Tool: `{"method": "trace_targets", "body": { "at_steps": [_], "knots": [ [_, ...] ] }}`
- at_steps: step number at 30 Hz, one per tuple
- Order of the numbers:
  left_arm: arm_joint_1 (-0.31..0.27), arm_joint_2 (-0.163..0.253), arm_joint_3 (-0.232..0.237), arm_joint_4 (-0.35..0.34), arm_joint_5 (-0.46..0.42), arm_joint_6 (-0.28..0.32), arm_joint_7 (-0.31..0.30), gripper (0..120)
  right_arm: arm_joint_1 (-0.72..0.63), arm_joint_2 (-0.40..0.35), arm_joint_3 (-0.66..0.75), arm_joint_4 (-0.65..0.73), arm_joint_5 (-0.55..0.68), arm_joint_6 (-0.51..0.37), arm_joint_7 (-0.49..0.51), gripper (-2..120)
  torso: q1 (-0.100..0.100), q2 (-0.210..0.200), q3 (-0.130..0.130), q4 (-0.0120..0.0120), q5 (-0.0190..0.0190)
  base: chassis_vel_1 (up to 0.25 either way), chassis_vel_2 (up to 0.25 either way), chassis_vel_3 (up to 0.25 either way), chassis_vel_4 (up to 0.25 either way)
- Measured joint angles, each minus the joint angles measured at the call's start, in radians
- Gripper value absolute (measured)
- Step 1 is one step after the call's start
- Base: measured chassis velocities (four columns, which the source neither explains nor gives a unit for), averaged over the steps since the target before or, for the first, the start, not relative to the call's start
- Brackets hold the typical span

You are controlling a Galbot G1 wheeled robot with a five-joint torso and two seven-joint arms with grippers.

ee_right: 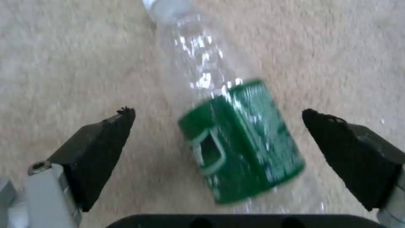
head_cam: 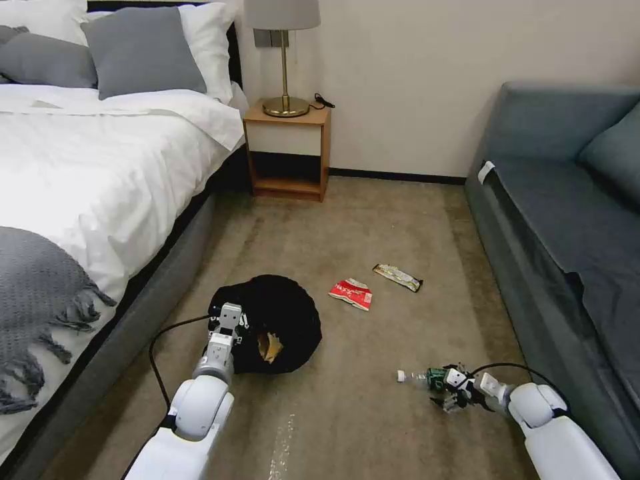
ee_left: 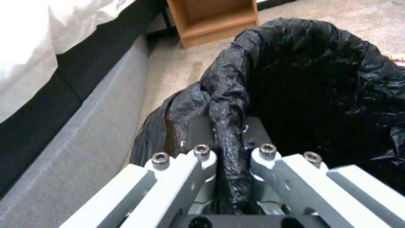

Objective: Pick up the trash bin, then pick up the garbage on the floor and place it into the trash bin.

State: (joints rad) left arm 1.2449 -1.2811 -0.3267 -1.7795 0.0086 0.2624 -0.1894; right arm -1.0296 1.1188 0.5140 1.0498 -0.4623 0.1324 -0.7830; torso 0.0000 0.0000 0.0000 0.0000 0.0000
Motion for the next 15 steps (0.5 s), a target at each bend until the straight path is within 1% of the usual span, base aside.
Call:
{"method": "trace_targets", "body": {
  "at_steps": [4,7,8,9,11,12,13,14,15],
  "knots": [
    [0.003,-0.001,-0.007,-0.001,0.000,0.000,0.000,4,0.012,0.008,-0.011,-0.010,0.001,0.000,0.003,99,0.000,0.000,0.000,0.0001,0.0000,0.000,0.000,0.000,0.000],
    [0.003,0.001,-0.012,-0.002,-0.001,0.001,0.000,4,0.018,0.009,-0.012,-0.022,-0.002,0.004,0.002,95,0.000,0.000,0.000,0.0000,-0.0001,0.000,0.000,0.000,0.000],
    [0.003,0.001,-0.014,-0.001,-0.002,0.001,0.000,4,0.021,0.009,-0.013,-0.028,-0.006,0.006,0.001,91,0.000,0.000,0.000,0.0000,-0.0001,0.000,0.000,0.000,0.000],
    [0.003,0.001,-0.014,-0.001,-0.002,0.001,0.000,4,0.021,0.009,-0.013,-0.028,-0.006,0.006,0.001,91,0.000,0.000,0.000,0.0000,-0.0001,0.000,0.000,0.000,0.000],
    [-0.001,0.001,-0.015,0.002,-0.004,0.001,0.000,4,0.028,0.009,-0.013,-0.040,-0.016,0.011,-0.001,77,0.000,0.000,0.000,0.0000,-0.0001,0.000,0.000,0.000,0.000],
    [-0.001,0.001,-0.015,0.002,-0.004,0.001,0.000,4,0.028,0.009,-0.013,-0.040,-0.016,0.011,-0.001,77,0.000,0.000,0.000,0.0000,-0.0001,0.000,0.000,0.000,0.000],
    [-0.004,0.000,-0.015,0.004,-0.004,0.001,0.000,4,0.030,0.009,-0.012,-0.045,-0.019,0.012,-0.002,74,0.000,0.000,0.000,0.0001,0.0000,0.000,0.000,0.000,0.000],
    [-0.007,-0.001,-0.014,0.006,-0.005,0.001,0.000,4,0.032,0.010,-0.012,-0.047,-0.020,0.012,-0.002,67,0.000,0.000,0.000,0.0001,0.0000,0.000,0.000,0.000,0.000],
    [-0.010,-0.002,-0.012,0.009,-0.005,0.001,0.000,4,0.032,0.010,-0.012,-0.049,-0.021,0.012,-0.003,64,0.000,0.000,0.000,0.0001,0.0000,0.000,0.000,0.000,0.000]
  ]
}}
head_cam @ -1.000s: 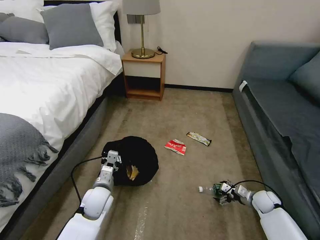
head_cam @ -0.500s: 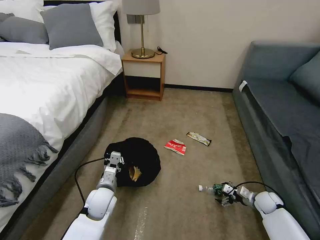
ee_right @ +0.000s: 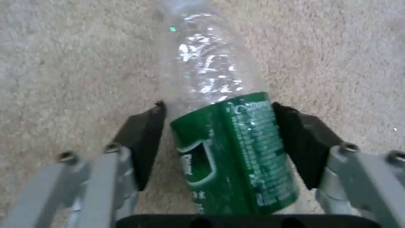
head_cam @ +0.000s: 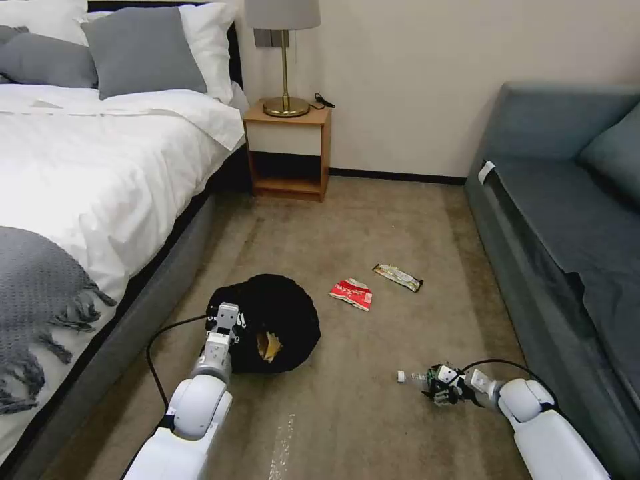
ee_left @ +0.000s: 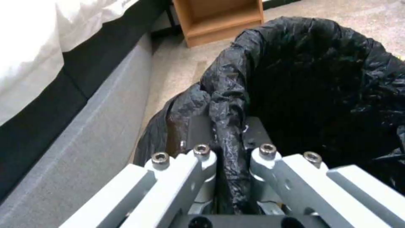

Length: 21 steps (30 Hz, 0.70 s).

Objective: Pick up the trash bin, then pick up the garbage on the floor and place it into the trash bin.

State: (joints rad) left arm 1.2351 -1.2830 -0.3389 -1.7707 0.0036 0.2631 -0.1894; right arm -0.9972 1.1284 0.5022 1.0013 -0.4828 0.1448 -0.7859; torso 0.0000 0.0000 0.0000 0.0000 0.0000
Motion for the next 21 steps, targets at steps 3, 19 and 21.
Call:
{"method": "trace_targets", "body": {
  "at_steps": [3,19,21],
  "knots": [
    [-0.006,0.000,0.002,0.005,-0.001,0.000,0.000,4,0.001,0.000,0.000,-0.002,0.000,0.000,-0.002,54,0.000,0.000,0.000,0.0000,0.0000,0.000,0.000,0.000,0.000],
    [-0.015,0.017,0.005,0.009,-0.005,0.003,0.001,4,0.005,0.005,0.013,-0.011,-0.006,0.015,-0.015,16,0.000,0.000,0.000,0.0000,0.0001,0.000,0.000,0.000,0.000],
    [-0.015,0.019,0.005,0.008,-0.005,0.003,0.002,4,0.005,0.004,0.016,-0.010,-0.006,0.016,-0.018,16,0.000,0.000,0.000,0.0000,0.0003,0.000,0.000,0.000,0.000]
  ]
}}
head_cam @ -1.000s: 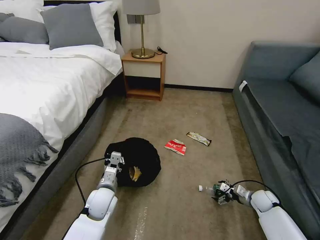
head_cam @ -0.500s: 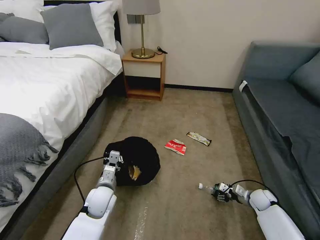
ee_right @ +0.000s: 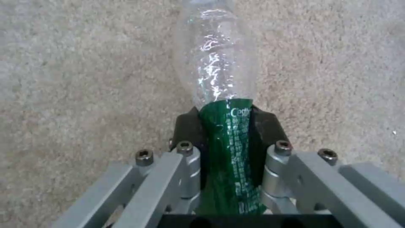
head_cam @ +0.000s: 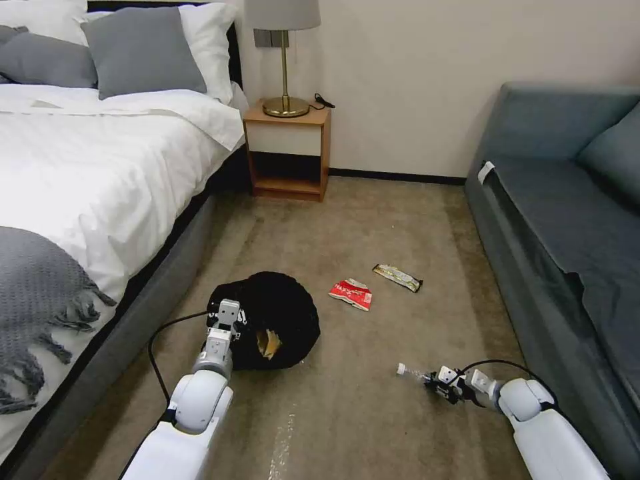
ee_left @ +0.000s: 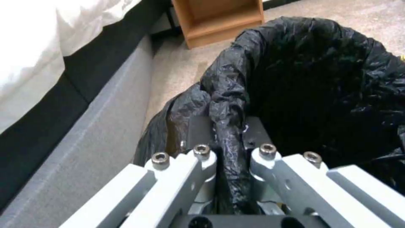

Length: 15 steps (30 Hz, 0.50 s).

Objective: Pick up the trash bin, then pick up the garbage on the floor and place it into the trash bin.

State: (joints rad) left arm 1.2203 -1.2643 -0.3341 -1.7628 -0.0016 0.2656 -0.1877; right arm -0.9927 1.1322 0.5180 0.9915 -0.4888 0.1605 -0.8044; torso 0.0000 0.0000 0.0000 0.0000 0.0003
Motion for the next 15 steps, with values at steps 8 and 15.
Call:
{"method": "trace_targets", "body": {
  "at_steps": [8,15],
  "knots": [
    [0.008,0.001,-0.001,-0.010,-0.007,-0.002,0.005,4,-0.010,-0.005,0.029,0.024,0.003,0.010,-0.007,16,0.000,0.000,0.000,-0.0001,0.0000,0.000,0.000,0.000,0.000],
    [0.014,0.007,0.001,-0.014,-0.006,-0.006,0.005,4,-0.033,-0.011,0.061,0.105,0.073,0.011,-0.020,16,0.000,0.000,0.000,0.0000,-0.0002,0.000,0.000,0.000,0.000]
  ]
}}
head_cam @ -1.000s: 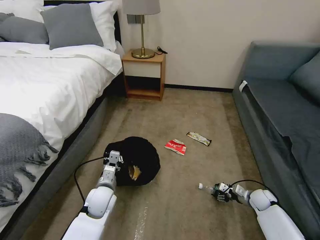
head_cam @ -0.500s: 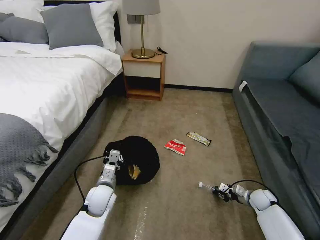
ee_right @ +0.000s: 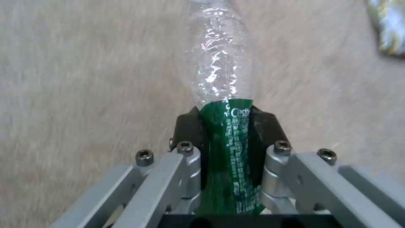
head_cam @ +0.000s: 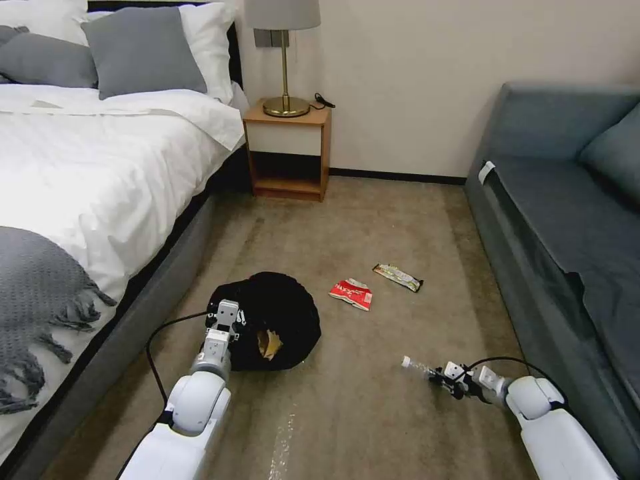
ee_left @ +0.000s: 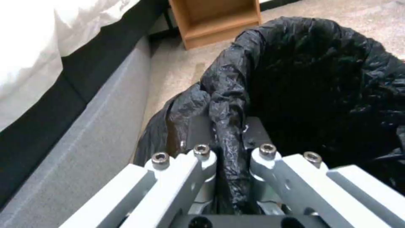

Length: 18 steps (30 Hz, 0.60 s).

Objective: Pick up the trash bin, then pick up the garbage on the floor and place it into the trash bin.

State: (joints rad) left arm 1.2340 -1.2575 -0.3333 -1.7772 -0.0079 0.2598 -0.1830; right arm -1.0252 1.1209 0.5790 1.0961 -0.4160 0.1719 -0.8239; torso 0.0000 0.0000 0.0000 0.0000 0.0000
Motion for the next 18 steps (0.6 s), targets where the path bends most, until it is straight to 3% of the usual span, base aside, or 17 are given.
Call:
{"method": "trace_targets", "body": {
  "at_steps": [9,18],
  "knots": [
    [0.007,0.021,0.006,-0.014,-0.001,-0.005,0.003,4,-0.053,-0.008,0.037,0.140,0.062,-0.006,0.007,16,0.000,0.000,0.000,-0.0002,-0.0001,0.000,0.000,0.000,0.000],
    [0.012,0.008,0.000,-0.014,0.007,-0.023,0.001,4,-0.130,-0.021,0.058,0.318,0.164,-0.003,0.030,16,0.000,0.000,0.000,0.0000,0.0001,0.000,0.000,0.000,0.000]
  ]
}}
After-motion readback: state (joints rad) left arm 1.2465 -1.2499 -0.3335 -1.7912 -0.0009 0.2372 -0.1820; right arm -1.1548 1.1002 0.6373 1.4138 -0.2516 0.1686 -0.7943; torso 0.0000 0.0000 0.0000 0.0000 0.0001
